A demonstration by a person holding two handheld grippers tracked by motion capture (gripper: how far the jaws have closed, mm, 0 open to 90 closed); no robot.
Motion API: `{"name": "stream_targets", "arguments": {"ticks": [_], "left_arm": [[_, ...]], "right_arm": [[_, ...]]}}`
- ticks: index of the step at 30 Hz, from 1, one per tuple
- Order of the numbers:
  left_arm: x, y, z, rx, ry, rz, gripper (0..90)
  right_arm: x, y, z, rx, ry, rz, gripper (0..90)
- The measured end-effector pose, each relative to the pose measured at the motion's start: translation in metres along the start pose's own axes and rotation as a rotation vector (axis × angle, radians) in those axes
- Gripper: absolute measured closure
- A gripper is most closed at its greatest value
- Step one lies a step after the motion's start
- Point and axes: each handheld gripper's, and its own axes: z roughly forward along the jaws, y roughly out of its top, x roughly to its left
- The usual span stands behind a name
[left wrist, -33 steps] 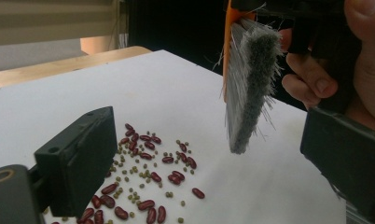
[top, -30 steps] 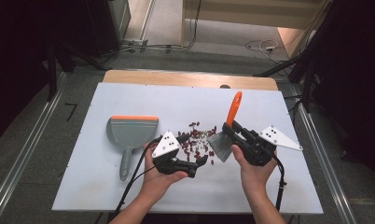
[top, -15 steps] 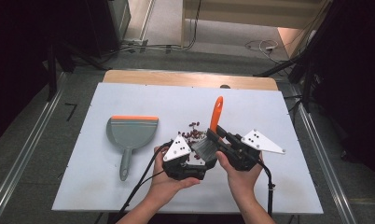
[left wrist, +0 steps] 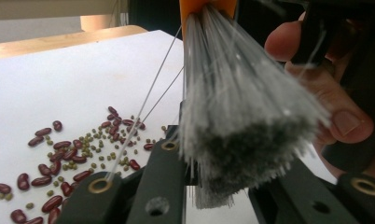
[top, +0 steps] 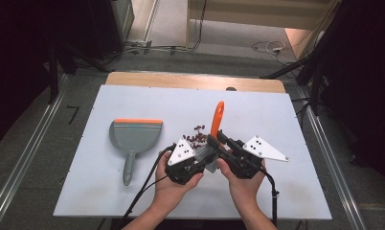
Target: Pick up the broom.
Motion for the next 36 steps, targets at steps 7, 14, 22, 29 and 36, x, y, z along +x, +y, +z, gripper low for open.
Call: {"name": "stream_targets", "arguments": {"ticks": [7, 14, 22, 29, 36], "left_arm": [[0.012, 0.003, -0.008, 0.023, -0.027, 0.025, 85.5], [0.03, 0.007, -0.02, 0.018, -0.132, 0.055, 85.6], [0.039, 0.009, -0.026, 0.034, -0.291, 0.099, 85.5], [0.039, 0.008, -0.025, 0.047, -0.368, 0.108, 85.4], [0.038, 0.007, -0.023, 0.061, -0.41, 0.106, 85.4]], "right_arm": [[-0.01, 0.006, 0.002, 0.031, 0.099, -0.031, 54.7], [-0.041, 0.012, -0.007, 0.092, 0.24, -0.03, 51.9], [-0.055, -0.001, 0.0, 0.16, 0.436, 0.0, 58.2], [-0.05, -0.003, 0.003, 0.188, 0.546, 0.017, 58.7], [-0.05, -0.008, 0.007, 0.228, 0.599, 0.011, 58.3]]}}
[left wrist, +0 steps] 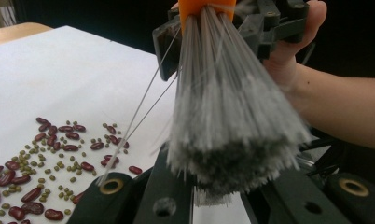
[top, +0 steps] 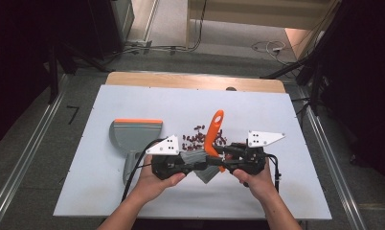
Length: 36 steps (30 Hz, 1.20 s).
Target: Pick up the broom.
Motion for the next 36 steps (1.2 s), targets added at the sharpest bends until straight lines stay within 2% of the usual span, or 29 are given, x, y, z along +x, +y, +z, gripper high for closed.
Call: {"name": "stream_targets", "arguments": {"ticks": [2, 6, 8, 10, 13, 14, 16, 19, 22, 26, 28, 32, 36], "left_arm": [[0.001, 0.0, 0.0, -0.001, -0.015, -0.009, 85.3], [0.001, -0.001, 0.002, 0.008, -0.04, -0.008, 85.4], [0.002, -0.001, 0.002, 0.007, -0.051, -0.016, 85.3], [0.003, -0.001, 0.002, 0.007, -0.079, -0.025, 85.1], [0.003, -0.001, 0.002, 0.001, -0.071, -0.023, 81.9], [0.003, -0.001, 0.002, -0.007, -0.067, -0.039, 80.1], [0.004, -0.001, 0.001, -0.012, -0.042, -0.042, 76.1], [0.002, -0.001, -0.001, -0.007, 0.021, -0.039, 63.9], [0.002, -0.003, -0.003, 0.002, 0.1, -0.042, 40.9], [0.003, -0.005, -0.009, -0.005, 0.163, -0.048, 21.9], [0.004, -0.007, -0.011, -0.01, 0.178, -0.062, 16.1], [0.006, -0.011, -0.017, -0.006, 0.209, -0.084, 11.2], [0.007, -0.014, -0.023, -0.014, 0.249, -0.088, 3.3]], "right_arm": [[0.0, -0.001, 0.0, 0.001, -0.002, 0.001, 58.8], [-0.001, -0.001, 0.002, 0.013, 0.023, 0.004, 60.8], [-0.001, -0.002, 0.001, 0.017, 0.027, 0.003, 63.7], [-0.001, -0.001, 0.0, 0.025, 0.038, 0.004, 67.1], [0.004, 0.001, -0.001, 0.043, 0.02, -0.013, 68.0], [0.005, 0.002, -0.001, 0.042, 0.01, -0.016, 68.1], [0.006, 0.002, 0.0, 0.037, -0.012, -0.014, 68.3], [0.008, 0.004, 0.0, 0.038, -0.044, -0.016, 68.4], [0.007, 0.004, -0.002, 0.031, -0.066, -0.01, 68.5], [0.004, 0.005, -0.007, 0.017, -0.115, 0.008, 68.5], [0.004, 0.005, -0.01, 0.015, -0.171, -0.005, 68.4], [0.002, 0.005, -0.014, 0.005, -0.238, 0.013, 68.5], [-0.002, 0.005, -0.018, 0.006, -0.295, 0.031, 68.5]]}}
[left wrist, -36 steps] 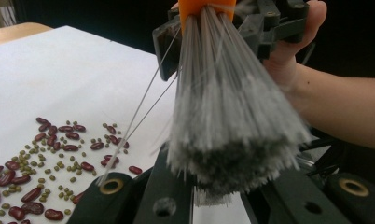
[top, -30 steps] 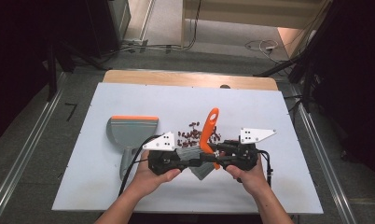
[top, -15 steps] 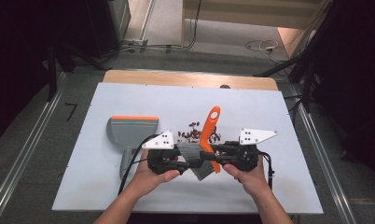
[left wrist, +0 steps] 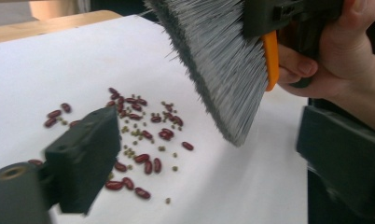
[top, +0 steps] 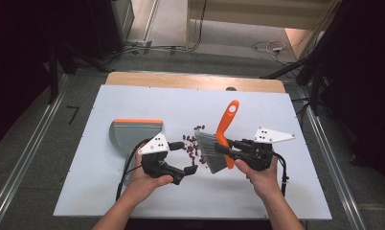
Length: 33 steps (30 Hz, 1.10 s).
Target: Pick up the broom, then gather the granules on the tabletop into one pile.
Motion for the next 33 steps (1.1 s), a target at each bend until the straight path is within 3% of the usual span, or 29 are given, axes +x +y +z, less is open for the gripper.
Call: {"name": "stream_targets", "arguments": {"ticks": [9, 17, 21, 25, 30, 33], "left_arm": [[0.005, -0.003, -0.013, -0.026, 0.033, 0.0, 0.0], [0.008, -0.007, -0.025, -0.02, 0.093, 0.02, 0.0], [0.012, -0.008, -0.038, -0.043, 0.118, 0.012, 0.0], [0.014, -0.014, -0.049, -0.036, 0.145, 0.019, 0.0], [0.016, -0.021, -0.059, -0.033, 0.171, 0.016, 0.0], [0.018, -0.025, -0.061, -0.029, 0.174, 0.015, 0.0]], "right_arm": [[-0.009, 0.0, -0.007, 0.024, -0.161, 0.038, 68.5], [-0.016, 0.003, -0.016, 0.07, -0.294, 0.046, 68.5], [-0.021, 0.006, -0.02, 0.085, -0.342, 0.028, 68.5], [-0.025, 0.01, -0.019, 0.116, -0.389, -0.019, 68.5], [-0.036, 0.016, -0.01, 0.198, -0.457, -0.069, 68.5], [-0.044, 0.02, -0.003, 0.254, -0.496, -0.051, 68.4]]}}
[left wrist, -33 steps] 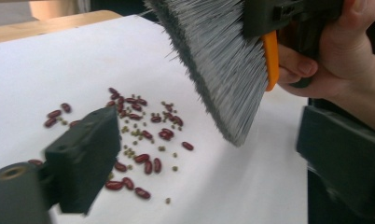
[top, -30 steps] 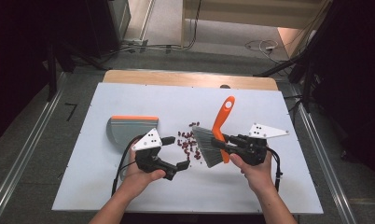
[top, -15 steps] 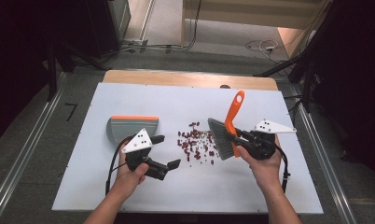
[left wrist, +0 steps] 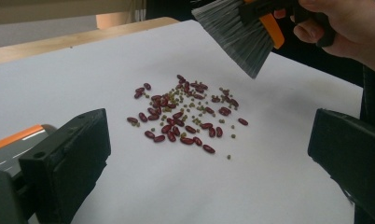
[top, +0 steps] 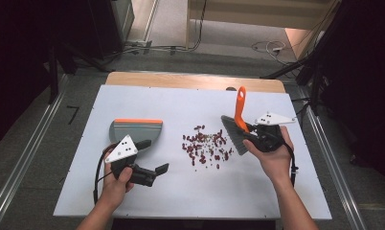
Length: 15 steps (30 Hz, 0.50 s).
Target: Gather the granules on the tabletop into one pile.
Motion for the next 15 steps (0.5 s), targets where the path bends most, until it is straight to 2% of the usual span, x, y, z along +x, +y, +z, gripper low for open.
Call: {"name": "stream_targets", "arguments": {"ticks": [4, 7, 10, 15], "left_arm": [[0.002, -0.005, 0.0, 0.001, -0.002, -0.014, 0.0], [0.002, -0.007, 0.001, 0.001, -0.006, -0.013, 0.0], [0.002, -0.007, 0.001, 0.005, -0.01, -0.012, 0.0], [0.001, -0.008, 0.001, 0.011, -0.014, -0.009, 0.0]], "right_arm": [[-0.004, 0.005, 0.011, 0.078, -0.054, -0.009, 68.4], [-0.003, 0.004, 0.018, 0.124, -0.146, -0.043, 68.4], [-0.001, 0.004, 0.029, 0.187, -0.203, -0.08, 68.4], [0.002, 0.011, 0.055, 0.276, -0.221, -0.117, 68.4]]}}
